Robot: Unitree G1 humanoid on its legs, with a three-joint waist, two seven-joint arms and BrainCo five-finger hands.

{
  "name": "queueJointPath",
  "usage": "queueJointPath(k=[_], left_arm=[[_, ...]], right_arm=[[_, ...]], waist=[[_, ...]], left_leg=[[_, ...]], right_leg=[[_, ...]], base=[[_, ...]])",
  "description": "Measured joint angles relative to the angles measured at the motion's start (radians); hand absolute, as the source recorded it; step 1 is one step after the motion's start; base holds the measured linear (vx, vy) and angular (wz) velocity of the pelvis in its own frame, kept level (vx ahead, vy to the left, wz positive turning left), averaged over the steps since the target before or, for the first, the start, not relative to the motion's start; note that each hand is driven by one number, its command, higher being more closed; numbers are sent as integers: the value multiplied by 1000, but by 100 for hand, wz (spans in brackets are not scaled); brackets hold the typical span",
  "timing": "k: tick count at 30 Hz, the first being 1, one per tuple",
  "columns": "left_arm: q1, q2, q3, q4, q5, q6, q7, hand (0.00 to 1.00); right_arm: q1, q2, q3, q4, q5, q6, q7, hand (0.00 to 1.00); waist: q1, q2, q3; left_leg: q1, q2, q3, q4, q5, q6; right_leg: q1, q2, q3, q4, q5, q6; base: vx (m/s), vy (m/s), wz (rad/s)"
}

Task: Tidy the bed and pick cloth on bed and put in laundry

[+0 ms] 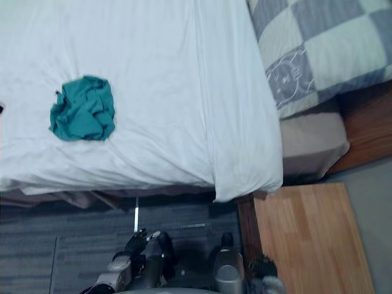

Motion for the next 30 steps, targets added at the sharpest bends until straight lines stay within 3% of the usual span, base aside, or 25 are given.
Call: queueJointPath(k=[3,5,7,8,10,11,12,13,14,15,16,17,18,19,20,21,22,23,24,25,27,28,30], left_arm=[[1,16,46,14,-3,1,48,0],[14,21,81,29,-4,0,74,0],[29,21,133,46,-4,4,80,0],[31,20,138,47,-3,4,80,0],[44,23,146,47,-3,-8,81,0],[45,23,145,47,-3,-8,82,0],[46,18,137,47,1,-8,89,0],[50,11,134,49,1,-5,97,0],[56,9,127,54,8,-2,104,0],[42,48,134,54,34,0,119,0],[42,61,135,58,45,4,124,0],[56,75,139,52,58,6,125,0],[68,80,134,44,63,4,120,0],[67,82,128,44,65,6,115,0],[64,81,100,45,70,20,92,0],[45,75,62,45,91,39,62,0],[39,69,46,45,102,44,56,0],[26,50,25,46,118,55,50,0],[22,13,7,46,148,65,42,0],[28,0,9,45,162,65,42,0],[34,4,10,46,184,49,65,0],[35,13,10,46,175,30,73,0],[40,10,17,40,147,-5,65,0]], right_arm=[[-15,-2,-3,2,-6,-14,5,0],[-15,2,-11,-1,-3,-24,5,0],[-19,-5,-57,-9,-2,-31,4,0],[-18,-10,-65,-8,-1,-30,5,0],[-13,-34,-75,16,6,-18,6,0],[-13,-40,-75,28,9,-14,6,0],[-16,-54,-77,46,16,-8,8,0],[-17,-67,-78,47,15,-7,10,0],[-23,-79,-88,59,0,-7,16,0],[-29,-34,-118,86,-7,-8,18,0],[-33,-33,-116,96,-7,-8,22,0],[-38,-36,-106,97,-7,-12,39,0],[-31,-37,-90,90,-7,-18,74,0],[-30,-35,-81,85,-6,-19,91,0],[-31,-29,-71,68,3,-20,126,0],[-30,-23,-59,52,24,-20,163,0],[-27,-22,-45,43,30,-20,173,0],[-23,-22,-28,30,40,-26,186,0],[-19,-20,-27,31,78,-38,187,0],[-18,-25,-25,31,93,-43,196,0],[-19,-27,10,30,133,-68,228,0],[-22,-25,17,30,134,-78,237,0],[-25,-25,16,31,105,-81,248,0]], waist=[[13,-2,-3],[17,-5,-11],[12,-4,-19],[8,-4,-19],[-11,11,-24],[-11,18,-29],[-8,28,-36],[-9,35,-38],[-8,43,-44],[4,-24,-49],[20,-33,-56],[43,-36,-64],[53,-37,-66],[49,-35,-68],[43,-27,-72],[26,-15,-73],[18,-11,-75],[-9,-2,-74],[-6,25,-79],[-6,33,-83],[-7,36,-93],[-5,23,-100],[-4,26,-97]], left_leg=[[-38,61,39,179,-41,-8],[-42,98,70,254,-93,28],[-51,222,78,342,-128,52],[-52,246,62,344,-127,51],[-74,363,-78,324,-110,37],[-79,385,-108,319,-109,36],[-48,404,-137,283,-88,-23],[-21,397,-121,259,-73,-80],[18,381,-75,248,-102,-197],[11,316,-31,308,-165,-175],[15,315,0,315,-178,-167],[55,314,68,284,-177,-162],[91,298,106,225,-148,-157],[96,290,119,194,-132,-150],[96,260,131,117,-93,-126],[91,213,129,17,-27,-90],[85,191,125,-17,-4,-82],[70,159,103,-52,20,-60],[80,120,84,-84,37,-52],[92,108,83,-86,37,-52],[79,93,87,-33,37,-50],[49,94,89,31,37,-50],[-35,128,84,228,36,-48]], right_leg=[[41,-2,-4,2,9,-7],[57,-12,-12,6,10,-8],[60,-45,-22,26,10,-3],[60,-59,-23,32,10,6],[46,-115,-21,83,-16,73],[37,-125,-18,99,-22,88],[18,-152,6,130,-30,118],[7,-169,17,135,-29,117],[9,-210,40,131,-7,120],[-1,-279,23,91,125,64],[2,-284,-16,56,201,-3],[-13,-280,-123,55,248,-64],[-6,-225,-262,80,226,-37],[-4,-185,-286,83,201,-18],[-8,-91,-289,80,121,19],[-7,39,-241,31,28,3],[1,88,-206,-11,3,-28],[39,139,-103,-104,29,-79],[53,125,-66,-116,49,-90],[64,114,-50,-101,40,-84],[74,82,-59,-72,-16,-78],[78,66,-60,-64,-30,-73],[94,45,-68,-60,-39,-63]], base=[[-34,19,-6],[-89,42,-13],[-84,131,-1],[-85,310,25],[-85,457,40],[-73,529,25],[-54,487,3],[-87,738,-13],[-126,770,-34],[-135,753,-50],[-120,633,-86],[-87,686,-103],[-66,562,-88],[-59,489,-42],[-16,349,15],[-28,384,32],[-8,245,78],[-28,196,85],[16,237,84],[35,232,52],[-6,84,53],[-63,29,55],[-59,25,32]])
